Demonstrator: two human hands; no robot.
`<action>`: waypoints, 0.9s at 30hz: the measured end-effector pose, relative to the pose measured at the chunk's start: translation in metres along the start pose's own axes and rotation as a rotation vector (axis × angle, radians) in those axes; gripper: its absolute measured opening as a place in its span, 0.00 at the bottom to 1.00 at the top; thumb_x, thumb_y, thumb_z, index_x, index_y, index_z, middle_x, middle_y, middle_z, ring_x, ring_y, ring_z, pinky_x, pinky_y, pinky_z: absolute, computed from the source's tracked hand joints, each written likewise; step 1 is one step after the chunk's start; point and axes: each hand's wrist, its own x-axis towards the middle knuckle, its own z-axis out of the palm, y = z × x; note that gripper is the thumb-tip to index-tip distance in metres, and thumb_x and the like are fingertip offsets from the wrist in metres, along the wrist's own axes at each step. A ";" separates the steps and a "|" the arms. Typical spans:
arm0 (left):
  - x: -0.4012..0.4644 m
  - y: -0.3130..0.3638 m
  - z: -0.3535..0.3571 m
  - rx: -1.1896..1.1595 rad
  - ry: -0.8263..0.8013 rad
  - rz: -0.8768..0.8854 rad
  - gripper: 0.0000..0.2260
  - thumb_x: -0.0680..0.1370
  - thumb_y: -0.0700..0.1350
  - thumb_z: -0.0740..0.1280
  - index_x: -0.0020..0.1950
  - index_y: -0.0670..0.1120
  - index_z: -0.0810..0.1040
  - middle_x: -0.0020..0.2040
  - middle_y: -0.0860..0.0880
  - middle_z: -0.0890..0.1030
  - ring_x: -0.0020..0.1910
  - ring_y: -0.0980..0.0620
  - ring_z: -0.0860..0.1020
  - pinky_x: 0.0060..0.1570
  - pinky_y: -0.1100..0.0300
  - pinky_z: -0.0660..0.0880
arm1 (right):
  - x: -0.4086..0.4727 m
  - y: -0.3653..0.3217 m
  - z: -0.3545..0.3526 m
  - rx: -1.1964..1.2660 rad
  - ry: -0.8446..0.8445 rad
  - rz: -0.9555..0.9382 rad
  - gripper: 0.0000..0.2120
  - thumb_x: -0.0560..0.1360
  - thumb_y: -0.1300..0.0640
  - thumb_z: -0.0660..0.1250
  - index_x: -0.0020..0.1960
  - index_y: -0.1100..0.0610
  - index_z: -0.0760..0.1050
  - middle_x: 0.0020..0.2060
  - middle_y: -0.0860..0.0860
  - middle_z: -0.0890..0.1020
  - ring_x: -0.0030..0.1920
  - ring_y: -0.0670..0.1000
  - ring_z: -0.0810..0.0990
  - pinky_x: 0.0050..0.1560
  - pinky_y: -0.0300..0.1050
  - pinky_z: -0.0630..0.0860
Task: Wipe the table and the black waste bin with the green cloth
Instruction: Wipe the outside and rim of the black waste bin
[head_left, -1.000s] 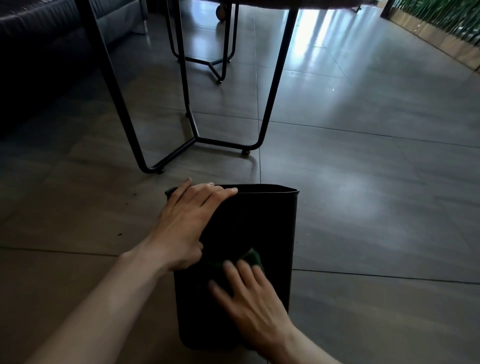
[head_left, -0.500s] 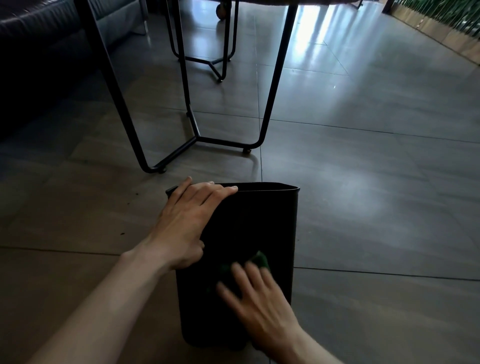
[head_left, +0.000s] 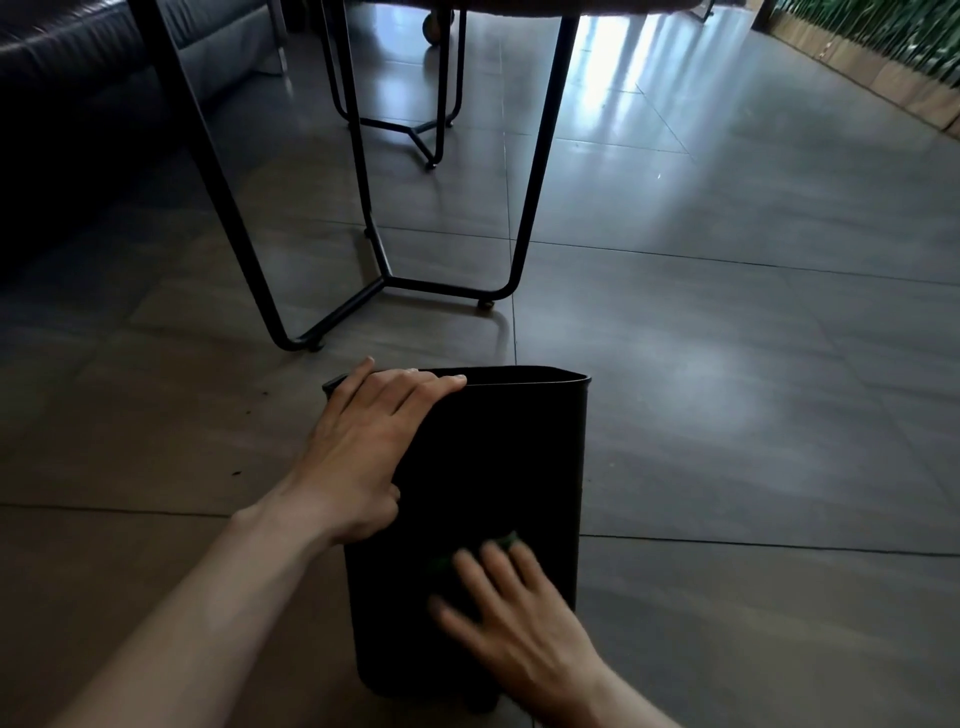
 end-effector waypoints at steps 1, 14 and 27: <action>-0.001 0.000 0.000 0.001 0.004 0.002 0.53 0.59 0.39 0.73 0.79 0.59 0.53 0.73 0.57 0.65 0.76 0.54 0.60 0.79 0.52 0.42 | -0.013 -0.005 0.002 0.005 -0.053 -0.057 0.13 0.78 0.51 0.61 0.61 0.43 0.75 0.61 0.56 0.77 0.55 0.58 0.81 0.56 0.56 0.82; -0.006 -0.001 -0.010 -0.155 0.022 -0.108 0.32 0.65 0.52 0.66 0.68 0.62 0.63 0.59 0.61 0.69 0.63 0.55 0.65 0.74 0.55 0.48 | -0.002 0.184 -0.105 0.588 0.094 1.282 0.20 0.62 0.61 0.81 0.48 0.49 0.77 0.44 0.55 0.82 0.43 0.63 0.82 0.40 0.60 0.83; -0.020 -0.017 -0.028 -0.343 -0.043 -0.091 0.24 0.62 0.38 0.76 0.50 0.57 0.70 0.46 0.58 0.74 0.55 0.63 0.71 0.79 0.49 0.44 | 0.049 0.205 -0.114 0.512 -0.523 0.368 0.27 0.70 0.54 0.78 0.60 0.31 0.73 0.52 0.42 0.71 0.50 0.50 0.76 0.44 0.43 0.77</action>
